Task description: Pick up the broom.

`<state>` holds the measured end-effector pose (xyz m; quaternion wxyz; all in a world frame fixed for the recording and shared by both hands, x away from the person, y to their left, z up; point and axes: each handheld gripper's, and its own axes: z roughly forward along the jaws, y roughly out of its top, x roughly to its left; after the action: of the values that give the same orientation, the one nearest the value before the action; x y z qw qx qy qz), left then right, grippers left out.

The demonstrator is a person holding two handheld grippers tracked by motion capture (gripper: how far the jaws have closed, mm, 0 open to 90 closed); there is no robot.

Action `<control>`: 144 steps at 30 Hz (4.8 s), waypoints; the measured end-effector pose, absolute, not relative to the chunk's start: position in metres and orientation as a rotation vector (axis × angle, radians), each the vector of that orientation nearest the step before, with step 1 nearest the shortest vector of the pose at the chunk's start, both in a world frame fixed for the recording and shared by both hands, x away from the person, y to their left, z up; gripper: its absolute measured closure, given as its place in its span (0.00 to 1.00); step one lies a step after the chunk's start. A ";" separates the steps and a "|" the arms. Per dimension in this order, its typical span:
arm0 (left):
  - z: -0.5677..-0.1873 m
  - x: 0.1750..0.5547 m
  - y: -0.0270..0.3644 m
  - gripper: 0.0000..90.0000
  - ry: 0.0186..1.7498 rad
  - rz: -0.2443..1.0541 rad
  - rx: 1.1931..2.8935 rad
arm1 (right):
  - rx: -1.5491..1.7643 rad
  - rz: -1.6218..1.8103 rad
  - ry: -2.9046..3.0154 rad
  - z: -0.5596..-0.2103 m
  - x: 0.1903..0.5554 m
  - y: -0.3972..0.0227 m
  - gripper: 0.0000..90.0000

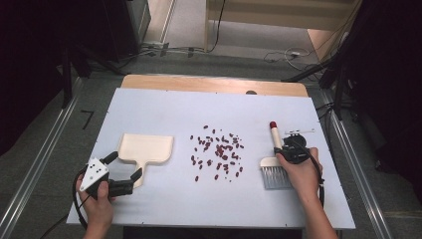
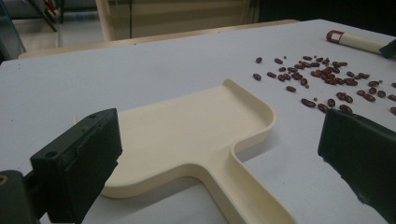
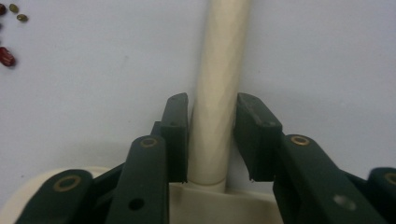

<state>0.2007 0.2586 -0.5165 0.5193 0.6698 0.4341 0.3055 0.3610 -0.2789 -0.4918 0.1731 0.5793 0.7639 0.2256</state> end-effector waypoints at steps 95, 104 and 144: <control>-0.456 0.232 0.056 0.52 0.869 0.029 1.650 | 0.912 1.549 1.986 -0.428 0.249 -0.156 0.77; -0.458 0.234 0.056 0.64 0.888 0.001 1.650 | 0.903 1.547 1.973 -0.429 0.246 -0.153 0.77; -0.439 0.233 0.111 0.76 0.643 0.180 1.842 | 0.630 1.620 2.513 -0.387 0.282 -0.221 0.40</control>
<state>0.2334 0.1113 -0.4392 0.5575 0.7805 0.2724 0.0762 0.2821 -0.2212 -0.3867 0.0432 0.2060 0.8217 0.5296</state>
